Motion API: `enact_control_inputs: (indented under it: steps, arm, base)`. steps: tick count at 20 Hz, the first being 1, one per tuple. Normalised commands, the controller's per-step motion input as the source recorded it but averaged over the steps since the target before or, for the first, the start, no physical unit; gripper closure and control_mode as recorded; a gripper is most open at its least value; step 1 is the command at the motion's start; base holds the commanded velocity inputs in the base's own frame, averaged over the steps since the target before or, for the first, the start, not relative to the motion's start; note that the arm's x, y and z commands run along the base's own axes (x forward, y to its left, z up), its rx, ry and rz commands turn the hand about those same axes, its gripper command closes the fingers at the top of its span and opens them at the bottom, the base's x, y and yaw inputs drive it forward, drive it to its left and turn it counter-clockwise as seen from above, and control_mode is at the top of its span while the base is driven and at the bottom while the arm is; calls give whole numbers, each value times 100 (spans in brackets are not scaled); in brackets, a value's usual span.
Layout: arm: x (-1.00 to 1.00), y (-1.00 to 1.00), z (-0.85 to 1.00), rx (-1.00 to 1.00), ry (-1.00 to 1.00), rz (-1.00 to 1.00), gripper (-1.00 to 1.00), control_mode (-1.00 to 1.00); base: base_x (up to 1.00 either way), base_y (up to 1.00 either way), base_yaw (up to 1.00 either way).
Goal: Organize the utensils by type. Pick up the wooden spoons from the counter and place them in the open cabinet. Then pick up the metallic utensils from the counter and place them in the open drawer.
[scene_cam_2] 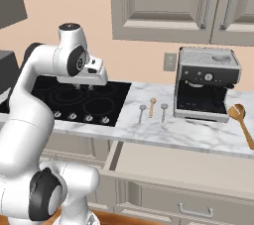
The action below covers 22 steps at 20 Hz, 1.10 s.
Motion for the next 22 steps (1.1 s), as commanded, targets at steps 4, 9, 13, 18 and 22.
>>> enact_control_inputs:
  steps: [4,9,13,18,22]
  arm:
    - [0,0,0,0,0,0,-100,100]
    - [0,0,0,0,0,0,-100,100]
    - [0,0,0,0,0,0,-100,100]
    - [0,0,0,0,0,0,-100,100]
    - [0,0,0,0,0,0,-100,100]
  base:
    - [0,0,0]
    - [0,0,0]
    - [-32,0,0]
    - [-66,0,-1]
    - [-47,4,-21]
